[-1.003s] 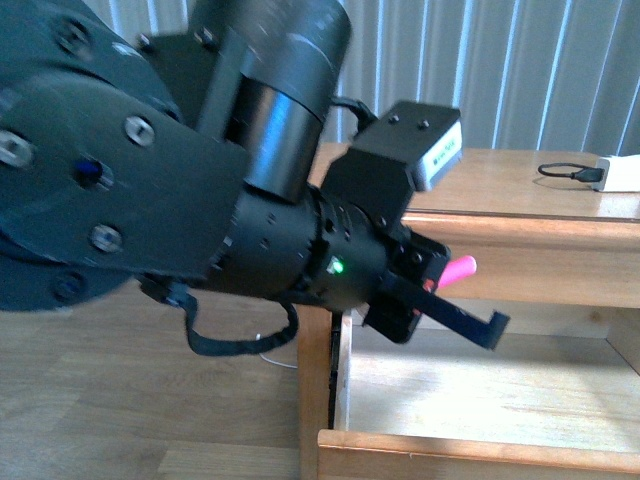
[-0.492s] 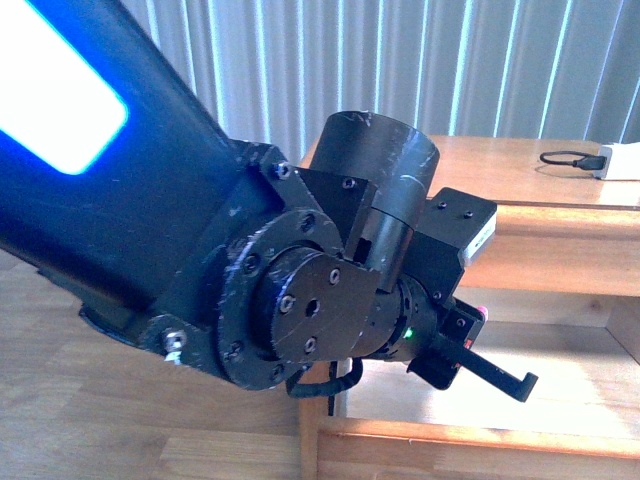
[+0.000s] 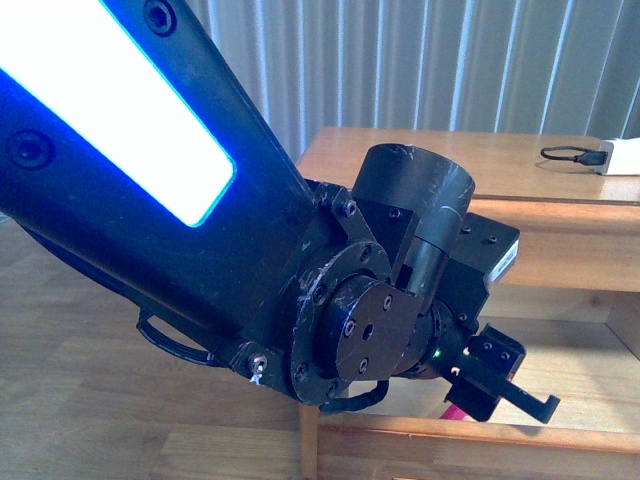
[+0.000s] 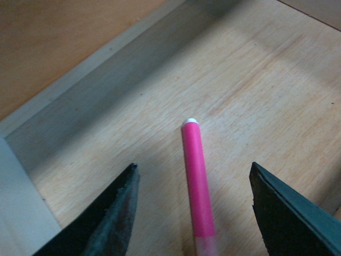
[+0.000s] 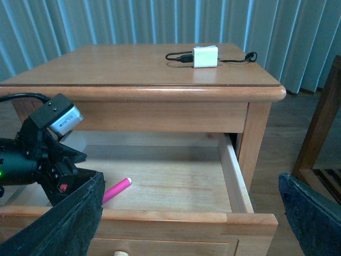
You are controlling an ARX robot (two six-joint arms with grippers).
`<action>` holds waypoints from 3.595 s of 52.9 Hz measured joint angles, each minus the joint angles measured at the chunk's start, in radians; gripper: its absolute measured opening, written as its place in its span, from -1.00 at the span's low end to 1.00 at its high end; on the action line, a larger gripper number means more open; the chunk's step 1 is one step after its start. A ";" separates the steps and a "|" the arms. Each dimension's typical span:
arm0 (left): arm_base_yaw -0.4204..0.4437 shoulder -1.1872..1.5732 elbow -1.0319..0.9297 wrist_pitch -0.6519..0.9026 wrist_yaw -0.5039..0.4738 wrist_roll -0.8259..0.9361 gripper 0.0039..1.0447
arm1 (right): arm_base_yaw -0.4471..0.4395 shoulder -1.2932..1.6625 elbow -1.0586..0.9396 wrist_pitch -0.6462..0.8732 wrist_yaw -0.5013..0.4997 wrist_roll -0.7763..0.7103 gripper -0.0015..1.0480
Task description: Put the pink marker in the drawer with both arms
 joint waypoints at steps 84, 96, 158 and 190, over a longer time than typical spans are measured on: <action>0.495 -1.676 -1.004 -0.216 -0.342 -0.359 0.89 | 0.000 0.000 0.000 0.000 0.000 0.000 0.84; 0.644 -1.760 -1.114 -0.142 -0.082 -0.240 0.09 | 0.000 0.000 0.000 0.000 0.000 0.000 0.84; 0.647 -2.113 -1.283 -0.303 -0.069 -0.216 -0.93 | 0.000 0.000 0.000 0.000 0.000 0.000 0.84; 0.647 -2.113 -1.283 -0.303 -0.069 -0.216 0.88 | 0.140 0.484 0.149 -0.292 0.034 0.032 0.84</action>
